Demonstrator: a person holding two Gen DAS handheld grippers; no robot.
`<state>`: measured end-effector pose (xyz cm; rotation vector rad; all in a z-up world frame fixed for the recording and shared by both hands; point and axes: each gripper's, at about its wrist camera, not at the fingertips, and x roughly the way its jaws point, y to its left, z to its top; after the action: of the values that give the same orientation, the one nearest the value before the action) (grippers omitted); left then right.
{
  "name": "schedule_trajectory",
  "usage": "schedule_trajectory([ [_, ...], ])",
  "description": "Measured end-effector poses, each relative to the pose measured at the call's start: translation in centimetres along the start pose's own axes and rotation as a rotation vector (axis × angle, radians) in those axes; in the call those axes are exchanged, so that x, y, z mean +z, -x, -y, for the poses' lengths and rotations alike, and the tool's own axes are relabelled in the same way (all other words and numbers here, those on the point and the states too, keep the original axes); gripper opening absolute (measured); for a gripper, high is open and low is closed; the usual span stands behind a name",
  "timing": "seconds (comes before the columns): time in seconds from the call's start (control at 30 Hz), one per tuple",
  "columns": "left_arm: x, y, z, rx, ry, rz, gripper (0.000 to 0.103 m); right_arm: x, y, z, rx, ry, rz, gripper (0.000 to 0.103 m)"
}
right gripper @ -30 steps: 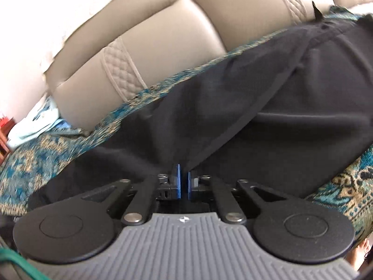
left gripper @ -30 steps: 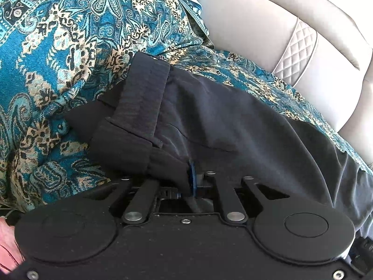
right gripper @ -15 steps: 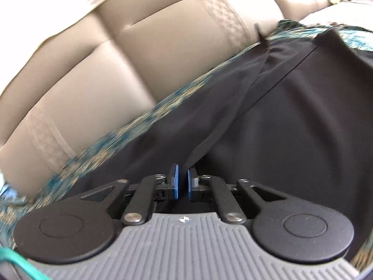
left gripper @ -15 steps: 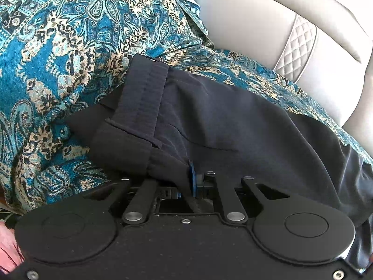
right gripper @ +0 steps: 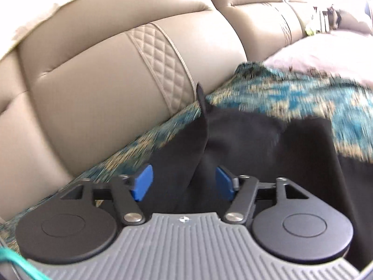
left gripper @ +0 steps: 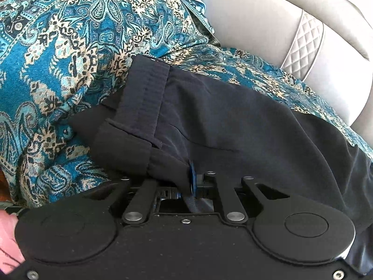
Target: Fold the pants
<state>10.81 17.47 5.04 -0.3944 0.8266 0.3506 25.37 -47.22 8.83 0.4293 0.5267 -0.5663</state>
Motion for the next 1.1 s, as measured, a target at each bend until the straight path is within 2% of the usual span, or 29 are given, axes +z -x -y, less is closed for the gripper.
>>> schedule_trajectory([
  [0.33,0.5,-0.4,0.7,0.059,0.012,-0.003,0.011,4.7,-10.3,-0.1,-0.094,0.074,-0.053,0.080],
  [0.37,0.5,-0.5,0.8,0.064,0.014,0.000,0.011,5.0,-11.1,-0.1,-0.092,0.082,-0.061,0.075],
  [0.4,0.5,-0.6,0.9,0.069,0.016,0.004,0.011,5.3,-11.9,0.0,-0.097,0.091,-0.074,0.047],
  [0.47,0.6,-0.7,1.1,0.079,0.023,0.009,0.011,5.9,-12.7,0.1,-0.154,0.106,-0.094,0.006],
  [0.5,0.6,-0.7,1.2,0.083,0.024,0.009,0.011,6.2,-12.5,0.5,-0.154,0.080,-0.088,0.003],
  [0.57,0.7,-0.8,1.3,0.087,0.020,0.006,0.011,6.6,-11.4,1.4,-0.114,0.030,-0.066,0.003],
  [0.67,1.2,-0.8,0.8,0.075,0.034,-0.008,0.011,6.9,-8.4,2.5,-0.109,0.047,-0.012,0.003],
  [0.9,2.7,-0.1,-0.4,0.080,0.031,0.009,0.008,7.7,1.2,8.6,-0.111,0.000,0.078,0.003],
  [1.0,3.6,0.7,-0.5,0.077,0.006,0.041,0.008,7.6,4.4,11.5,-0.133,-0.033,0.063,0.003],
  [1.1,4.5,1.5,-0.6,0.081,-0.011,0.067,0.008,6.7,6.1,13.7,-0.143,-0.065,0.010,0.003],
])
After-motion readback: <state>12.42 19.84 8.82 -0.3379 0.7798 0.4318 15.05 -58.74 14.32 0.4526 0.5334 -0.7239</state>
